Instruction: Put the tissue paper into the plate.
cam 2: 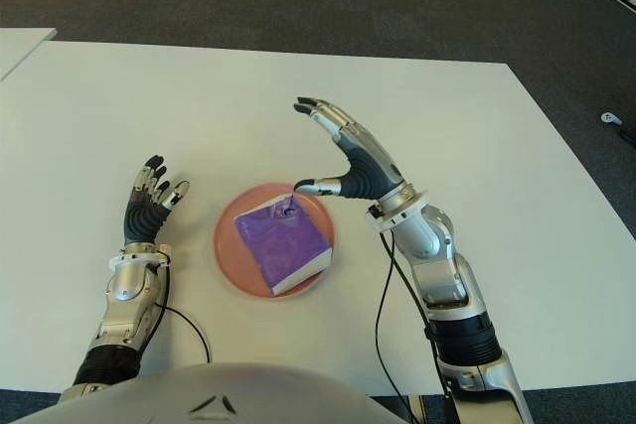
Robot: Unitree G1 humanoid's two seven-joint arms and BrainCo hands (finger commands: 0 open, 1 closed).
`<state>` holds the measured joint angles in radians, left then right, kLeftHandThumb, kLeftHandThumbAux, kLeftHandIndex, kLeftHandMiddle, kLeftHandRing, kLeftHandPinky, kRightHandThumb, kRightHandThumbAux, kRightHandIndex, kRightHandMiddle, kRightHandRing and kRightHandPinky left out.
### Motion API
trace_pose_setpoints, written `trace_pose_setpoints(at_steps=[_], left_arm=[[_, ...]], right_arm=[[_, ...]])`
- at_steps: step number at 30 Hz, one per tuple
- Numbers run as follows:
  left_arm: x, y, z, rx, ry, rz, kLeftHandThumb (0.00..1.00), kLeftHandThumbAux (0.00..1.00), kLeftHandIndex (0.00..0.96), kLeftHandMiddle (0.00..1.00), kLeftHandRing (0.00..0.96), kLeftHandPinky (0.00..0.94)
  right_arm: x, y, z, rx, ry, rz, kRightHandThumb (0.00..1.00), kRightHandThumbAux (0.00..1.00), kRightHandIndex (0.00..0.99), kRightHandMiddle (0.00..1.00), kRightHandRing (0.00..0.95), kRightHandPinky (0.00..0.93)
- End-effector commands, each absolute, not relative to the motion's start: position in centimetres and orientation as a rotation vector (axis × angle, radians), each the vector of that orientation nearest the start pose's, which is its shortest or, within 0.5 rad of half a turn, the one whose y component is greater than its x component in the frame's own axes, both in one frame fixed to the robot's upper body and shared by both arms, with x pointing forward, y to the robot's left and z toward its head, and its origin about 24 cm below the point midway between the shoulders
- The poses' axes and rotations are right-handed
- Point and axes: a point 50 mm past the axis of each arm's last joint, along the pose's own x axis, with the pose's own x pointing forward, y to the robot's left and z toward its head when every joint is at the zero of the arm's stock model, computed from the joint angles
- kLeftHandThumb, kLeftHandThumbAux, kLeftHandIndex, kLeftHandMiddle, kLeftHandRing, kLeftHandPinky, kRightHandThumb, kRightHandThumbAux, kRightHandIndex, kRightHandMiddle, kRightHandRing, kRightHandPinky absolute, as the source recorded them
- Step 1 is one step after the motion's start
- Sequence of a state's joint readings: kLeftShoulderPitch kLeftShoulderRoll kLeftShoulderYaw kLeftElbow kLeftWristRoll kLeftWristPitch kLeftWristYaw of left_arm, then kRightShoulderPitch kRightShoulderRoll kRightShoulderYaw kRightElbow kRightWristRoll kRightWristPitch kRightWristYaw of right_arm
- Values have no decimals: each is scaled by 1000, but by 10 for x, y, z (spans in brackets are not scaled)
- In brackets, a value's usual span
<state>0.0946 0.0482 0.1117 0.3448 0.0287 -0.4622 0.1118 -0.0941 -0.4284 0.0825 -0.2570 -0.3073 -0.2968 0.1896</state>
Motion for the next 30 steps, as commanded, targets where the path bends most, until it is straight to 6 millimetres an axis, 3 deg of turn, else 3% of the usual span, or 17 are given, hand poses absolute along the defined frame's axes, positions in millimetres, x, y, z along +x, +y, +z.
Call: trace_pose_setpoints(at_steps=[1,7,14,21,30], left_arm=[[203,197,-29,94,70,242,0,633,0,0,0,0],[202,197,-28,97,72,240,0,632,0,0,0,0],[201,198,-27,101,70,244,0,632,0,0,0,0],[200,199,-27,101,76,241,0,637,0,0,0,0],[200,199,-27,98,75,233,0,630,0,0,0,0]], right_arm=[[254,-172,127,-612,-535,200,108,251,0,0,0,0],[259,-191,113,-348,-489,80,72,299,0,0,0,0],[254,-196,90,-91,-417,-62,9,400,0,0,0,0],[250,-190,76,-14,-395,-129,0,430,0,0,0,0],[250,-189,75,-12,-400,-135,0,433,0,0,0,0]])
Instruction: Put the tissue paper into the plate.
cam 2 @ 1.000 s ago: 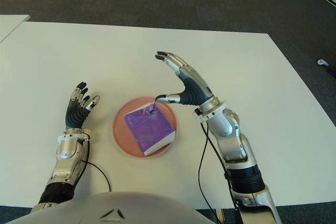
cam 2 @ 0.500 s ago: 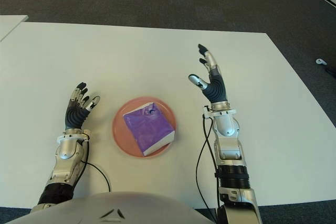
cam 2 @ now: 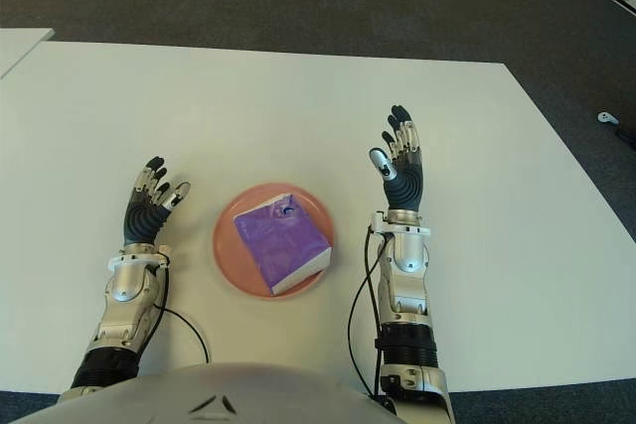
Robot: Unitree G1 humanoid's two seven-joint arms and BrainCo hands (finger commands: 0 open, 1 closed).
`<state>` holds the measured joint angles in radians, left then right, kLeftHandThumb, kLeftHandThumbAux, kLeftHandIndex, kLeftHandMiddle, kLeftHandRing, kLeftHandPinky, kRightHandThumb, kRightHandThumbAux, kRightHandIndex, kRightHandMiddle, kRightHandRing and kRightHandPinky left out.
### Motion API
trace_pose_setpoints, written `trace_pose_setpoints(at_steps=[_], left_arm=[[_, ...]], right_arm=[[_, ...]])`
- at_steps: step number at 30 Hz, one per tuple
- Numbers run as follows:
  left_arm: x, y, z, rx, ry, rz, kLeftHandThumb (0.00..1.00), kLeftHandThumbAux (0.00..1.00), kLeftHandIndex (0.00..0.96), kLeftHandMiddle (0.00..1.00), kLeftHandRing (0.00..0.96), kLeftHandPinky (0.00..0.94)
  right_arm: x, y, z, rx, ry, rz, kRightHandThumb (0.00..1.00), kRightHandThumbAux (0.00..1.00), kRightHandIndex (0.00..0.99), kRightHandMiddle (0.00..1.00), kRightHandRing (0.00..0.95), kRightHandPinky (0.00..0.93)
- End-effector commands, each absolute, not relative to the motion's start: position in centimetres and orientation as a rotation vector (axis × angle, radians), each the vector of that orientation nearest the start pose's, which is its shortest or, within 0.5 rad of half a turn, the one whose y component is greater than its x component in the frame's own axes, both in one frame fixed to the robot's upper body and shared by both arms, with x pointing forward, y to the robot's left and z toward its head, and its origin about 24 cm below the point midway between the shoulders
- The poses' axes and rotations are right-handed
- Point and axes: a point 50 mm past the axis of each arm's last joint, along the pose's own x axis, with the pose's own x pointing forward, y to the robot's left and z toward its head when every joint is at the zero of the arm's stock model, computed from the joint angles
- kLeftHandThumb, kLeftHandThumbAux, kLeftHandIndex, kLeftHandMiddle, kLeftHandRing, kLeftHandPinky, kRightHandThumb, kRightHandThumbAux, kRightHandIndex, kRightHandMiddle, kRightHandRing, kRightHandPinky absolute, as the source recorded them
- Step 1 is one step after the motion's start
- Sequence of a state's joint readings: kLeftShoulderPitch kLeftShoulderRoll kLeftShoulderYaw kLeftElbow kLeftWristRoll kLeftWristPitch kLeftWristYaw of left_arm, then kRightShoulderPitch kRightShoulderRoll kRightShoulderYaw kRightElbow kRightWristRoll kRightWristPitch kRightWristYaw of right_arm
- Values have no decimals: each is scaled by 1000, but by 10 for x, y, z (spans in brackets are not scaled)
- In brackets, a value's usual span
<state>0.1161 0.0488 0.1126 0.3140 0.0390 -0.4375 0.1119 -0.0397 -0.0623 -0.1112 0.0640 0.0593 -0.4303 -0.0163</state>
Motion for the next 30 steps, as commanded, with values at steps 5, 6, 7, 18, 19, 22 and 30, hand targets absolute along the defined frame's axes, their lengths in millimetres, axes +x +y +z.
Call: trace_pose_setpoints(at_steps=[5,6,7,18,19,22,30], left_arm=[[200,199,-27,96,71,231,0,627,0,0,0,0],[200,199,-27,95,71,231,0,627,0,0,0,0],[200,199,-27,95,72,231,0,627,0,0,0,0],[201,198,-26,101,62,232,0,623,0,0,0,0],[201,198,-26,101,62,232,0,624,0,0,0,0],[201,198,-26,99,63,231,0,625,0,0,0,0],[202,197,-26,100,63,227,0,628,0,0,0,0]], right_arm=[[250,-189,75,-12,-401,-135,0,433,0,0,0,0],[249,-189,75,-12,-401,-135,0,433,0,0,0,0],[249,-189,75,-12,-401,-135,0,433,0,0,0,0],[249,-188,75,-12,-402,-135,0,433,0,0,0,0],[249,-188,75,-12,-402,-135,0,433,0,0,0,0],[249,-188,75,-12,-402,-135,0,433,0,0,0,0],[233,-171,-48,-27,214,-12,0,486,0,0,0,0]])
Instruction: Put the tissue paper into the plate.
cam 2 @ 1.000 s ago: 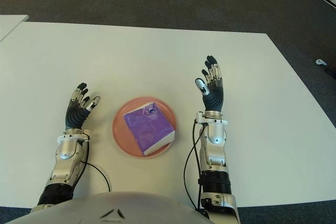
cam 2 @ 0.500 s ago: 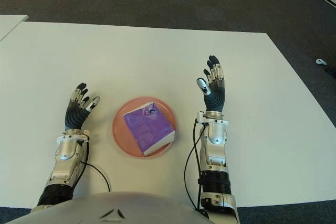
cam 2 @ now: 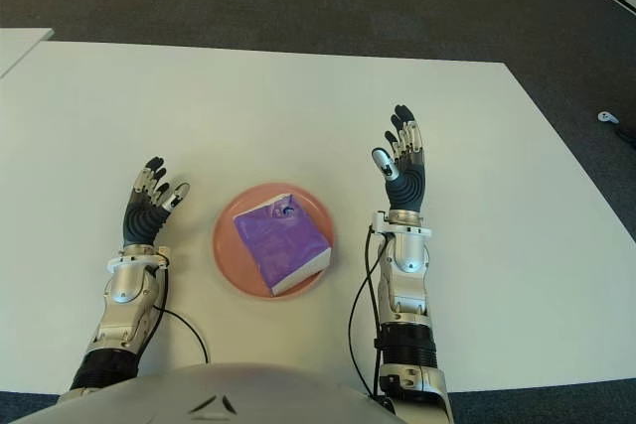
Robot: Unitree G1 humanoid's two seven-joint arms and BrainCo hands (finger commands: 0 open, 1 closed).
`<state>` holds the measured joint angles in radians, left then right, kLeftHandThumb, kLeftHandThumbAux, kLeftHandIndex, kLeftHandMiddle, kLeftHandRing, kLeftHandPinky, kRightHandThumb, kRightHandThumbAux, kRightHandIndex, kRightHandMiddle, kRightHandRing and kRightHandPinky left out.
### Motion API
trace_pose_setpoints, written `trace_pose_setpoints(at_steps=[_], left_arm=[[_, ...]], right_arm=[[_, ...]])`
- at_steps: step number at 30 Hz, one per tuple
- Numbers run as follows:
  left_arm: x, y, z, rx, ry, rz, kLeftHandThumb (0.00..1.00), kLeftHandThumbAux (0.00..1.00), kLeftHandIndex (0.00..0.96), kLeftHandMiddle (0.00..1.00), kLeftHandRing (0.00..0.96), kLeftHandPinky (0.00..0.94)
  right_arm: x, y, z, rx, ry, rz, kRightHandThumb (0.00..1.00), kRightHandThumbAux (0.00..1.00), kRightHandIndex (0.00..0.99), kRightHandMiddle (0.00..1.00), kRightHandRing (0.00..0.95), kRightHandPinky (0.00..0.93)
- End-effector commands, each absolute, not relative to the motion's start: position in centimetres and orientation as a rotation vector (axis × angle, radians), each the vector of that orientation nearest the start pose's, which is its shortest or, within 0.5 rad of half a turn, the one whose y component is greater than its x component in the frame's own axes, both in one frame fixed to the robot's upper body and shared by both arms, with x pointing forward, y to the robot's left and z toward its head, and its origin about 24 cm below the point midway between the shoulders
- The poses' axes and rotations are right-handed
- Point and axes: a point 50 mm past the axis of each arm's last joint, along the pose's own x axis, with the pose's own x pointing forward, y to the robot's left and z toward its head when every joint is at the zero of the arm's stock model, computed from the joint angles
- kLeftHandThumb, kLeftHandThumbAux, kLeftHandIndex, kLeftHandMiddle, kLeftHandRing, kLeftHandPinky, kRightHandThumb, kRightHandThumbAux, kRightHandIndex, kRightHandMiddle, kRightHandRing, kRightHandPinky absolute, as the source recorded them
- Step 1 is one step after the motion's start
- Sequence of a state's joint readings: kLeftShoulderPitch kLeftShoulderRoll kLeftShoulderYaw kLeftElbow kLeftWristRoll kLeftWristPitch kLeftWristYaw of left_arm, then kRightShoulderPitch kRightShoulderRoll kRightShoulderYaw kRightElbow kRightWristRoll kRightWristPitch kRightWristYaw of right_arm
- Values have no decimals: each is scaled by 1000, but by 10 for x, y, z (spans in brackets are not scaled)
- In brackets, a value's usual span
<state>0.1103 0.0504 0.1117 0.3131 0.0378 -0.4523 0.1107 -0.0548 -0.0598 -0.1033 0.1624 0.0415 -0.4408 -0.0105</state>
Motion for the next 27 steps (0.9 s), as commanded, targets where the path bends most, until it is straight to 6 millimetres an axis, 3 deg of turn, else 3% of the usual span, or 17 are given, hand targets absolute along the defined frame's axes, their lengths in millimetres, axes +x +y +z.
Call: trace_pose_setpoints(at_steps=[1,12,27], left_arm=[[202,197,-26,100,63,227,0,629,0,0,0,0],[202,197,-26,101,64,230,0,640,0,0,0,0],[202,198,-25,93,56,220,0,635,0,0,0,0]], right_arm=[[234,-172,-49,-23,221,-11,0,497,0,0,0,0],[241,-165,-51,53,183,36,0,553,0,0,0,0],[241,-166,-48,108,147,27,0,531,0,0,0,0]])
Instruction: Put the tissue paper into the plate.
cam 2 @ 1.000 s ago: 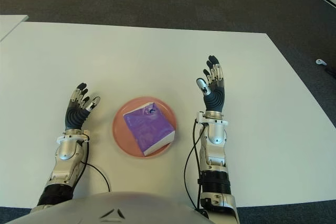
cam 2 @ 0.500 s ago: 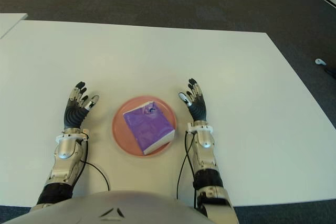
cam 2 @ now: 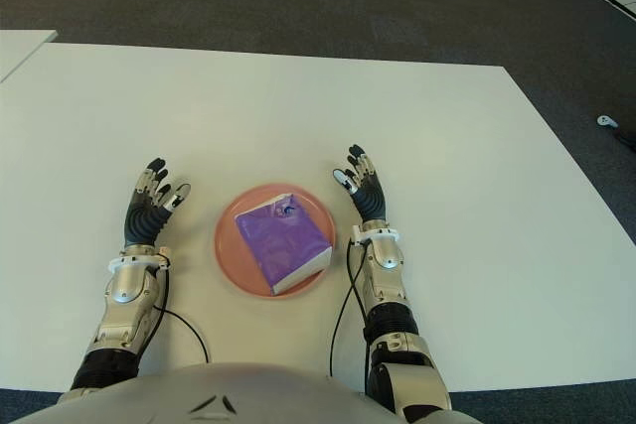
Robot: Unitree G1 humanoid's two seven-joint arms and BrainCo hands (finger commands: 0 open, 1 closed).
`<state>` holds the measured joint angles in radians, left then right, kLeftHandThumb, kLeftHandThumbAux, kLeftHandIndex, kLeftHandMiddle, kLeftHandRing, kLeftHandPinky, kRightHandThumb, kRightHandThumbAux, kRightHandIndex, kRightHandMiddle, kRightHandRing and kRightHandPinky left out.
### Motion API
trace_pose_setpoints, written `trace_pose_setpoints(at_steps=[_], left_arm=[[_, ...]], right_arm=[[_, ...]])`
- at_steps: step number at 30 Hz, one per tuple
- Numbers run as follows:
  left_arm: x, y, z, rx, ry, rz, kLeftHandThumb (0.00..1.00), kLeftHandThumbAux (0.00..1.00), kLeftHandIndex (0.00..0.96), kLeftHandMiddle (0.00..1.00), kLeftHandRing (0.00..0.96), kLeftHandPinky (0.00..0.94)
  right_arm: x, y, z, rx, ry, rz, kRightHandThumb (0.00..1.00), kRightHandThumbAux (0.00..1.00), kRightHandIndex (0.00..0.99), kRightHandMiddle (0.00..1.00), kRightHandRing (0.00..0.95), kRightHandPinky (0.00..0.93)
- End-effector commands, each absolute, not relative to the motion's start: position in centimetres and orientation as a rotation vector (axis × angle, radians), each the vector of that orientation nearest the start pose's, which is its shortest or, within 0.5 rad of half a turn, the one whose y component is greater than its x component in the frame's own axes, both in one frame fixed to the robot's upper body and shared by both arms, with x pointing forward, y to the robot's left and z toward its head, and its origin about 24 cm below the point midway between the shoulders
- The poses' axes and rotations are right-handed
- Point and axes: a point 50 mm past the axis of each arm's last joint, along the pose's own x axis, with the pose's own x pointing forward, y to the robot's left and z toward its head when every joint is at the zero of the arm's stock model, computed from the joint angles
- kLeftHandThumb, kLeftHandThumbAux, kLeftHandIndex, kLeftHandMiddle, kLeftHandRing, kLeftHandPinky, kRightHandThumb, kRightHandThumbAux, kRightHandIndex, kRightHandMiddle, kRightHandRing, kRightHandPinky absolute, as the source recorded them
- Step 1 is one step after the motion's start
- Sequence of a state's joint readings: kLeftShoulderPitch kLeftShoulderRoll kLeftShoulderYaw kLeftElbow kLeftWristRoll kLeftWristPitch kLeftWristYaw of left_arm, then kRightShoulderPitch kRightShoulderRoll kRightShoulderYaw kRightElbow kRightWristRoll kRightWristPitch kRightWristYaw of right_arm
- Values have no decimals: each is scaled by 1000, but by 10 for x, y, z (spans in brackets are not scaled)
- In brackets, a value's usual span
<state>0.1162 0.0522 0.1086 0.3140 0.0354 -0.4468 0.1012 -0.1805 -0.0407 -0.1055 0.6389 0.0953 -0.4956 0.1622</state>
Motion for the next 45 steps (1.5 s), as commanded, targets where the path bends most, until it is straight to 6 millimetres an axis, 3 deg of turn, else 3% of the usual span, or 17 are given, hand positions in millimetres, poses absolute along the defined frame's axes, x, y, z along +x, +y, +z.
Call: trace_pose_setpoints(at_steps=[1,45], left_arm=[[202,198,-24,94,56,220,0,634,0,0,0,0],[202,200,-24,97,64,221,0,639,0,0,0,0]], right_arm=[[241,-166,-48,108,145,27,0,531,0,0,0,0],[235,-172,-44,146,133,34,0,585,0,0,0,0]])
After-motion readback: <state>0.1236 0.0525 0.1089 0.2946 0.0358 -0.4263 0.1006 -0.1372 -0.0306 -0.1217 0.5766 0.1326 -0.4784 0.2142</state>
